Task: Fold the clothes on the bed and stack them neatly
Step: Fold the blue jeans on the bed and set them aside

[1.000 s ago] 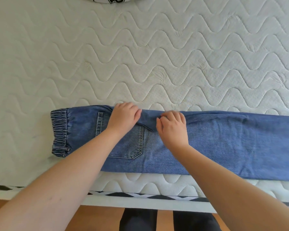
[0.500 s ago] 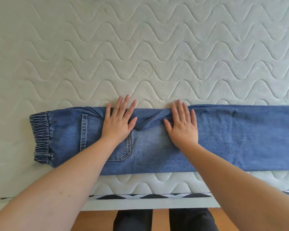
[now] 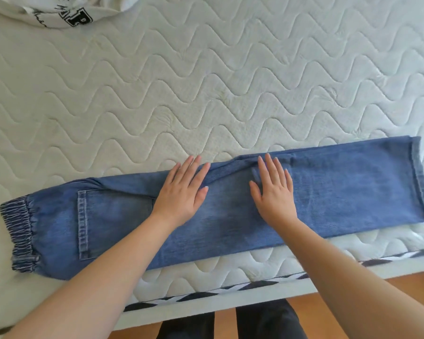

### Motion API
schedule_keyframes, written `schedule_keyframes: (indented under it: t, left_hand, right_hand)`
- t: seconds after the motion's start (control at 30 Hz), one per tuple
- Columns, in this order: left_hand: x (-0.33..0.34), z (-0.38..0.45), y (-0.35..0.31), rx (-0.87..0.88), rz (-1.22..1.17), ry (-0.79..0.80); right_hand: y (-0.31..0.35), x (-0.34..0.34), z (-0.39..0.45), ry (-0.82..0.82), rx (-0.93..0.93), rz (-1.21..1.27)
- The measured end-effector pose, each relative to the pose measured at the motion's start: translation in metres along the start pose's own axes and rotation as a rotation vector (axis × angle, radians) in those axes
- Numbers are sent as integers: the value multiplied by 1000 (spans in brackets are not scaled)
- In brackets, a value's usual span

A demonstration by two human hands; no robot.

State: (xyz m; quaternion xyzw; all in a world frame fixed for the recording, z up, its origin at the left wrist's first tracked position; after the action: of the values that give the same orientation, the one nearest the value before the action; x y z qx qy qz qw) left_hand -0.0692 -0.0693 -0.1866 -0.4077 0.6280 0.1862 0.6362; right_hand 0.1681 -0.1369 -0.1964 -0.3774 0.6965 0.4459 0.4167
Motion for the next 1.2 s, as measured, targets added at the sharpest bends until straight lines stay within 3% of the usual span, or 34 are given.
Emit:
schedule_keyframes:
  t: [0.27, 0.57, 0.73, 0.83, 0.93, 1.13, 1.2]
  left_hand:
    - [34, 68, -125, 146, 5, 187]
    - [79, 134, -230, 299, 167, 325]
    - [95, 154, -242, 400, 241, 388]
    - [103, 154, -239, 384, 216, 395]
    - [108, 155, -239, 355, 196, 410]
    - [112, 157, -239, 327, 195, 409]
    - [113, 157, -239, 325, 189, 416]
  right_hand:
    - [-134, -39, -28, -35, 342, 64]
    - [-257, -80, -24, -102, 548, 80]
    - [-312, -104, -4, -88, 694, 152]
    - [-331, -108, 10, -112, 785, 254]
    - [-346, -113, 19, -125, 782, 203]
    - [-362, -129, 26, 96, 765, 361]
    - [-351, -138, 27, 201, 685, 313]
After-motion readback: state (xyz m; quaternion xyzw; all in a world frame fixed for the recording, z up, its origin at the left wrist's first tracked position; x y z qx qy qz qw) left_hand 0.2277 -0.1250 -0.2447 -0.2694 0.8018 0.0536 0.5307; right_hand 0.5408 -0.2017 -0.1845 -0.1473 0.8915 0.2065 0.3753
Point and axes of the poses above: each hand's wrist, its own z-axis towards the middle knuckle, its own x-axis out of the palm, y = z × x, the point moved 2 cm from there along z, towards the middle knuckle, and after that the axes turned 1 degree about x, right-handed, at the moved point
